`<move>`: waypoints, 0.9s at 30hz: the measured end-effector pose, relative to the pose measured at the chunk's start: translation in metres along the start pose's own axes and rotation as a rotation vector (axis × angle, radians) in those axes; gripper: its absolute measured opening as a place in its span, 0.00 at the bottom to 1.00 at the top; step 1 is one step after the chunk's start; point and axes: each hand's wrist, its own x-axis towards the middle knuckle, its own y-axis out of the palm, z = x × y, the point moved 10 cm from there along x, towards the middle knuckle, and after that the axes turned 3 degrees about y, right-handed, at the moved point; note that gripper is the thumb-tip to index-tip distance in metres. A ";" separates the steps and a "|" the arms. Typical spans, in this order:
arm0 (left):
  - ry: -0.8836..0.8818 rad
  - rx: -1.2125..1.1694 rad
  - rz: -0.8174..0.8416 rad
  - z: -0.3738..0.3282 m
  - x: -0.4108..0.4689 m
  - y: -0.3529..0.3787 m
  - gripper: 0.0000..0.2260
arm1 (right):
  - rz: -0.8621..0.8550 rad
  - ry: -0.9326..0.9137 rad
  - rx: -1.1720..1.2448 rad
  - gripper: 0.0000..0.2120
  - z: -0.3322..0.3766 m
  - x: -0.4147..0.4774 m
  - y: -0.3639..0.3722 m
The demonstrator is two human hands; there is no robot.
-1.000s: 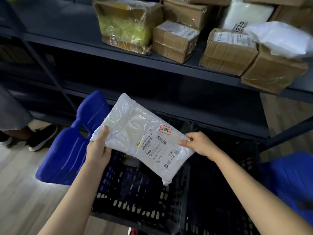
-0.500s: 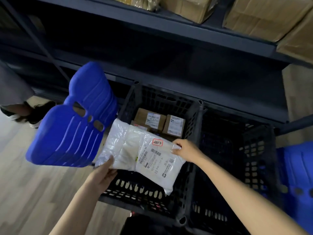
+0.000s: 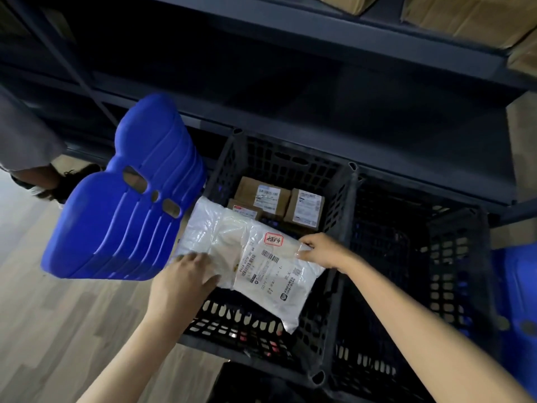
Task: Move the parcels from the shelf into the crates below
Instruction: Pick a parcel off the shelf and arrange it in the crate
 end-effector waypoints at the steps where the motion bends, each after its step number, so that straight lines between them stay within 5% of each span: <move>1: 0.186 0.048 -0.022 -0.024 0.007 -0.003 0.20 | 0.022 0.009 -0.003 0.12 0.001 -0.001 0.000; 3: 0.382 0.237 0.174 -0.048 0.013 0.018 0.35 | 0.056 0.022 -0.002 0.12 0.001 -0.001 -0.001; 5: 0.416 0.378 0.290 -0.034 0.019 0.047 0.40 | 0.070 0.023 0.008 0.11 0.001 -0.001 -0.005; 14: 0.604 0.429 0.152 -0.024 0.007 0.054 0.31 | 0.031 0.029 -0.040 0.10 -0.003 0.012 -0.008; 21: 0.663 0.621 0.342 -0.011 -0.002 0.124 0.28 | -0.038 0.110 -0.361 0.09 -0.012 0.023 0.014; 23: 0.694 0.642 0.513 0.003 -0.013 0.159 0.26 | -0.041 0.120 -0.389 0.09 -0.015 0.026 0.018; 27: 0.684 0.611 0.601 0.010 -0.014 0.187 0.26 | -0.026 0.146 -0.383 0.09 -0.023 0.032 0.034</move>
